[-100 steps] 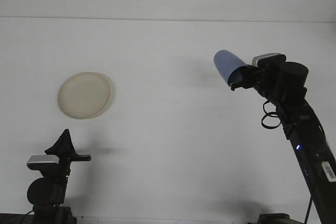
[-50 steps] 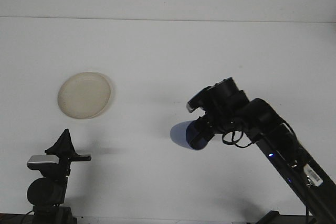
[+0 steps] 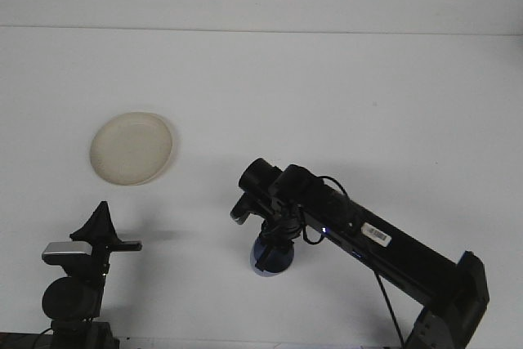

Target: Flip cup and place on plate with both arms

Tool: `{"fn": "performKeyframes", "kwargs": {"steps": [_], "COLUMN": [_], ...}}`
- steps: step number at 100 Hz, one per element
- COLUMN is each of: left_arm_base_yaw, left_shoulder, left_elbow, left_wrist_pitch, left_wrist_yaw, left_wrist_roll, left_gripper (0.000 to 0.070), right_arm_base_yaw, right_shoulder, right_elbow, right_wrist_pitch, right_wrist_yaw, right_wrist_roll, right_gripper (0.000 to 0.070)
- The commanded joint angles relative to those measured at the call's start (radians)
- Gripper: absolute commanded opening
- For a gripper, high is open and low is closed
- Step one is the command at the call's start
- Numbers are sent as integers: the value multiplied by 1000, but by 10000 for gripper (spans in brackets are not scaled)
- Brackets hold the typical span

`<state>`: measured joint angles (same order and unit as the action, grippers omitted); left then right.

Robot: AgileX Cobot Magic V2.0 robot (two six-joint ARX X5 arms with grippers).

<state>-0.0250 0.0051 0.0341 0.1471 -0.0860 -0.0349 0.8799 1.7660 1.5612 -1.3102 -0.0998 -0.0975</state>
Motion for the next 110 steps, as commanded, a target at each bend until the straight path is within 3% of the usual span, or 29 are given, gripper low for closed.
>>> {"fn": "performKeyframes", "kwargs": {"steps": [1,23,29,32,35,39,55,80,92,110], "left_arm_base_yaw": [-2,-2,-2,-2,-2,-2,-2,-2,-2,-2], "left_shoulder": [-2,-2,-2,-2,-2,-2,-2,-2,-2,9], "left_elbow": [-20,-20,-20,-20,-20,-20,-20,-14,5,89], "left_wrist_pitch": [11,12,12,12,12,12,12,12,12,-31], "left_wrist_yaw": [1,1,1,1,1,1,1,1,9,175], "left_wrist_roll": [15,15,15,15,15,15,-47,-341,-491,-505], "left_gripper": [14,14,14,14,14,14,14,12,11,12], "right_arm_base_yaw": [19,38,39,39,40,39,27,-16,-68,-166], "right_shoulder": [41,93,95,95,94,93,64,-100,-243,-534], "right_elbow": [24,24,24,24,24,30,129,293,248,-47], "right_wrist_pitch": [-3,-3,-2,-2,-3,-8,-54,53,219,478], "right_wrist_yaw": [7,23,22,22,21,22,-11,-13,-23,-23], "right_wrist_roll": [-4,3,3,3,4,4,3,3,4,4], "right_gripper": [0,25,180,313,399,458,458,455,418,406]}}
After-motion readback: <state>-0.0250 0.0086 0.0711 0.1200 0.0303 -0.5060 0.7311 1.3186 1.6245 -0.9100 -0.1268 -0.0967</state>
